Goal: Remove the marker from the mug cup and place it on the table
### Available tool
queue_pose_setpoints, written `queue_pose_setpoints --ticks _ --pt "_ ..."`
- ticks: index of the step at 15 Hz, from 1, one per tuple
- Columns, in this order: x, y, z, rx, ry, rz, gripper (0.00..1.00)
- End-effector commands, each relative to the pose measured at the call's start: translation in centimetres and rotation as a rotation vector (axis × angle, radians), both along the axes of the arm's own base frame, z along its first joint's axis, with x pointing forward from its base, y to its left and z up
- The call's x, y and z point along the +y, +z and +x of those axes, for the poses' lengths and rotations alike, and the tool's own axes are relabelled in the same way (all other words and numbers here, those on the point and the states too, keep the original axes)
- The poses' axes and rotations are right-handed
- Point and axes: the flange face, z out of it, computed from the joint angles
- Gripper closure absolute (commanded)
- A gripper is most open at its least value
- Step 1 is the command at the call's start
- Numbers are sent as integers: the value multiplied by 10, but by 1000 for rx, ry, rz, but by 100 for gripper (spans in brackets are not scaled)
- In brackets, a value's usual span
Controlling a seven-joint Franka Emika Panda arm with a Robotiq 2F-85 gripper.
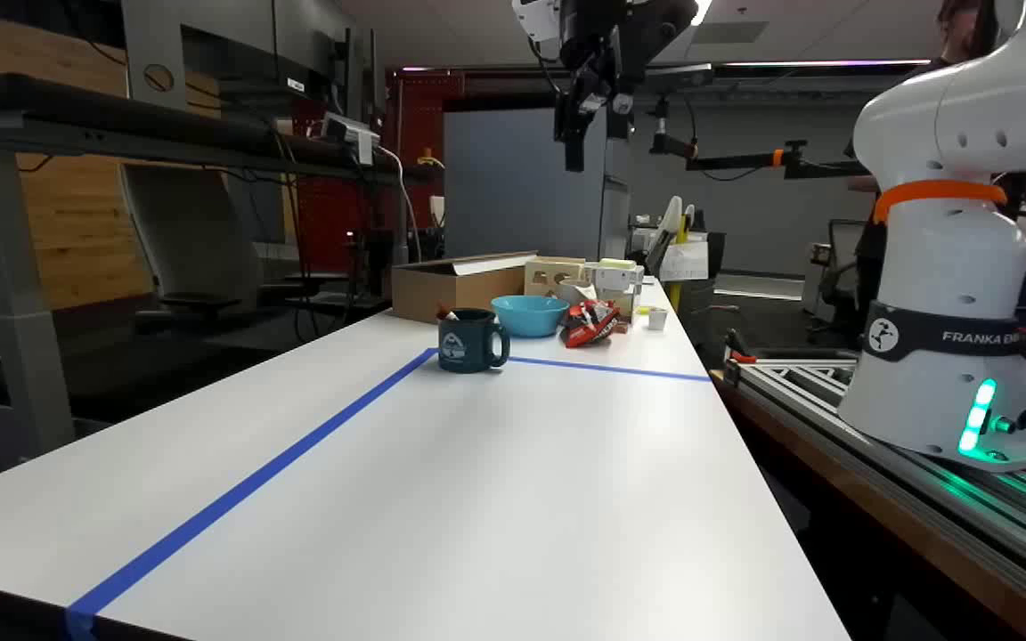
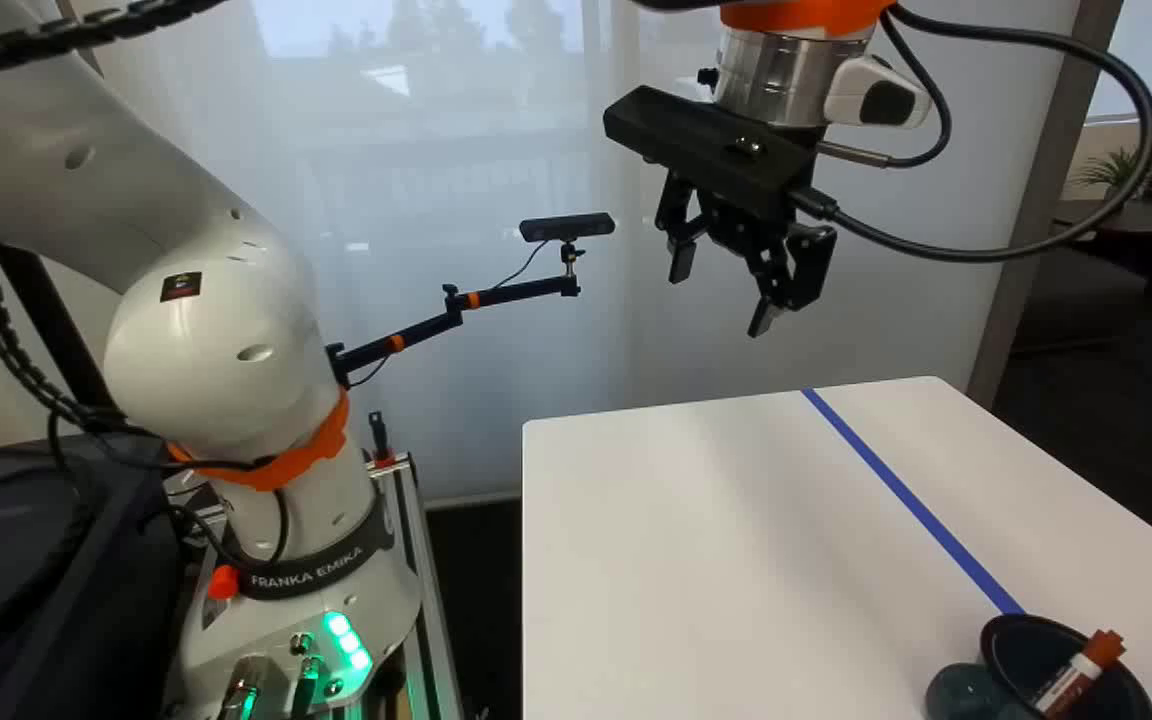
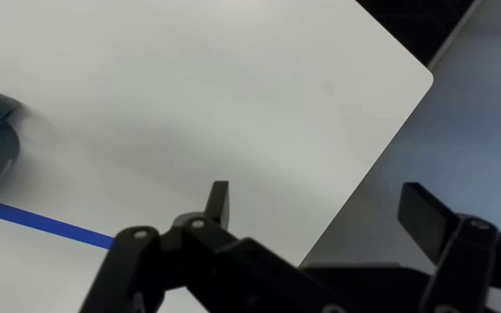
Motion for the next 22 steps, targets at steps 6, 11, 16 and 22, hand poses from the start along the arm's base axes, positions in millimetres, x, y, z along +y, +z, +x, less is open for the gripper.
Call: queue_pose_setpoints --ticks 6,11,16,22 --pt "0 0 0 1 0 0 0" --pt "-6 0 4 -5 9 7 0" --pt "-44 -15 10 -5 -2 12 0" --pt "-89 -43 7 -43 -89 -7 0"
